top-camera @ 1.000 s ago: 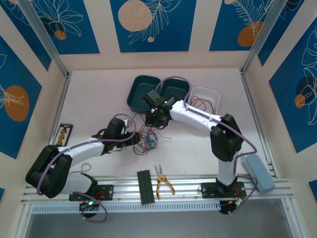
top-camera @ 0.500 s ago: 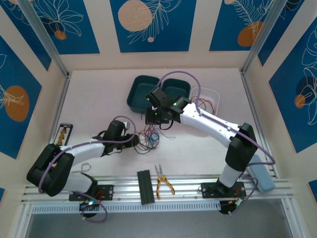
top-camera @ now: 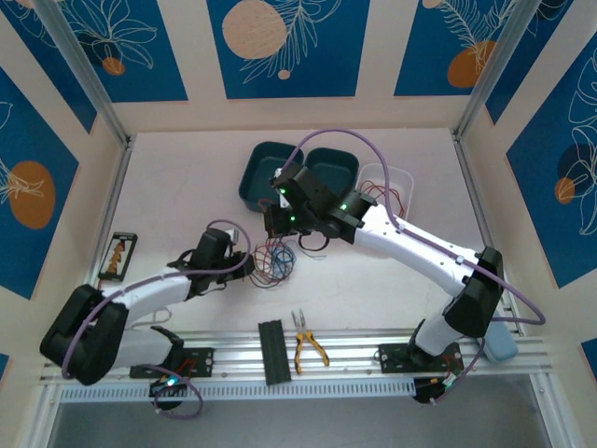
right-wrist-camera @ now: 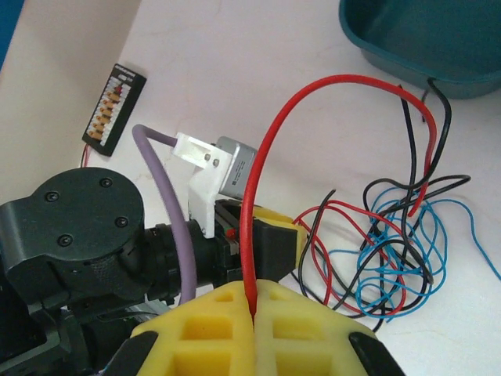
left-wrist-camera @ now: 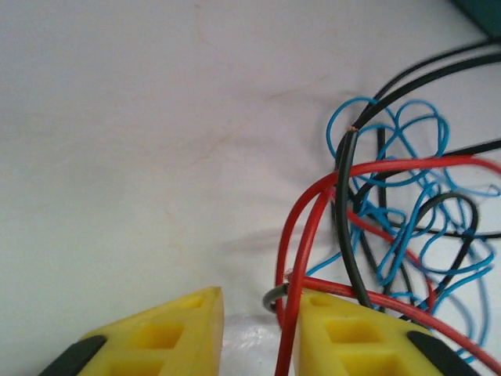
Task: Untangle the cables
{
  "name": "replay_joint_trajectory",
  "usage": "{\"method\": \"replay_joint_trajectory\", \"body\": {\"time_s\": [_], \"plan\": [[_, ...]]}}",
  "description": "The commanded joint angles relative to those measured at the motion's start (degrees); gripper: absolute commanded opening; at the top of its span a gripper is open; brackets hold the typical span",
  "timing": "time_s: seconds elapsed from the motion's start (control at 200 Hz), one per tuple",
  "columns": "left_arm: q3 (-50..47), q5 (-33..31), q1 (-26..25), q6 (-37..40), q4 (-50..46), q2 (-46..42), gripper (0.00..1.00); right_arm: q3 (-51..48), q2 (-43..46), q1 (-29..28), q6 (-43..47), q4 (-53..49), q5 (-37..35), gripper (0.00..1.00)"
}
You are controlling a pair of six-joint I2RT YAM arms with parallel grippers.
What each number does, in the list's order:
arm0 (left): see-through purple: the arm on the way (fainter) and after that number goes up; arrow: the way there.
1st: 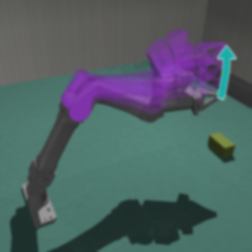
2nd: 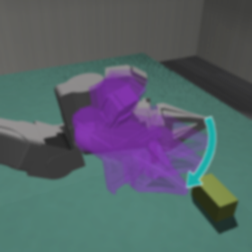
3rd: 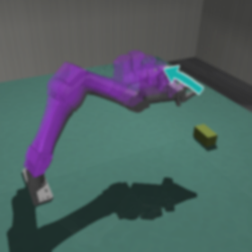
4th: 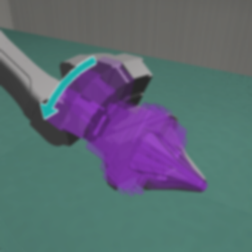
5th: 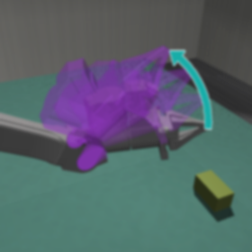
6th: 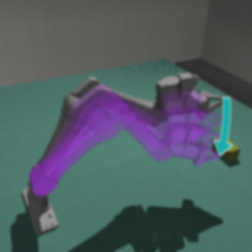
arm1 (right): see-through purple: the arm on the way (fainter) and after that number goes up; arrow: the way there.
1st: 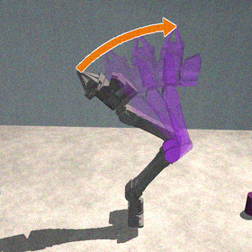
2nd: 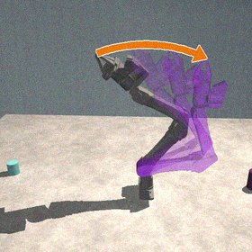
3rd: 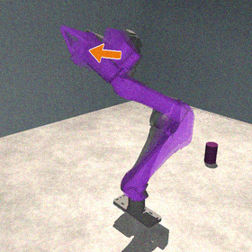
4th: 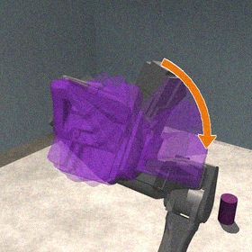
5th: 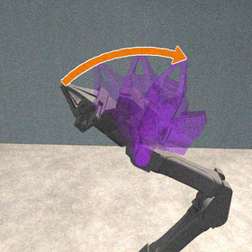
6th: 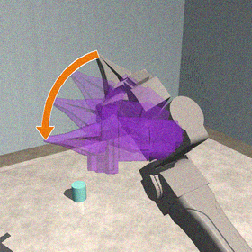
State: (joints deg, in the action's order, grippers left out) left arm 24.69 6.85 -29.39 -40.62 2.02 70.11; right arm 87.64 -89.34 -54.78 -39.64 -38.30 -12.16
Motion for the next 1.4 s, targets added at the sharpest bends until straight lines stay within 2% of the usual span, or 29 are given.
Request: {"method": "replay_joint_trajectory", "body": {"time_s": [0.0, 0.185, 0.33, 0.64, 0.78, 0.875, 1.11, 1.396], "plan": [[-1.6, -6.2, 0.3, -0.7, -4.7, -5.8, 0.23, 1.6, 0.3, -1.2, 1.2, 0.6, 1.4, 0.00], [-1.8, -13.1, 1.6, 1.1, -13.7, -15.9, 0.19, 4.9, -2.2, -3.3, 2.4, 1.2, 4.0, 0.00], [-1.6, -16.4, 4.5, 1.8, -20.2, -22.3, 0.17, 8.6, -3.5, -4.6, 4.7, 0.0, 4.0, 0.00], [-0.5, -17.1, 9.9, 3.5, -26.3, -30.3, 0.18, 11.0, -0.2, -5.1, 8.2, -0.6, 4.4, 0.00], [0.4, -16.7, 10.4, 3.4, -26.5, -30.3, 0.32, 11.0, 2.6, -5.1, 10.6, 1.5, 9.0, 0.00], [0.8, -16.6, 10.4, 3.0, -26.3, -30.4, 0.47, 10.7, 4.2, -5.2, 11.8, 2.9, 11.6, 0.00], [2.2, -17.8, 10.6, 2.1, -27.5, -31.1, 0.99, 10.9, 5.7, -5.2, 13.5, 5.2, 14.7, 0.00], [2.7, -19.9, 10.6, 1.9, -28.3, -32.3, 1.00, 13.7, 6.0, -4.4, 16.1, 1.5, 9.0, 0.00]]}}
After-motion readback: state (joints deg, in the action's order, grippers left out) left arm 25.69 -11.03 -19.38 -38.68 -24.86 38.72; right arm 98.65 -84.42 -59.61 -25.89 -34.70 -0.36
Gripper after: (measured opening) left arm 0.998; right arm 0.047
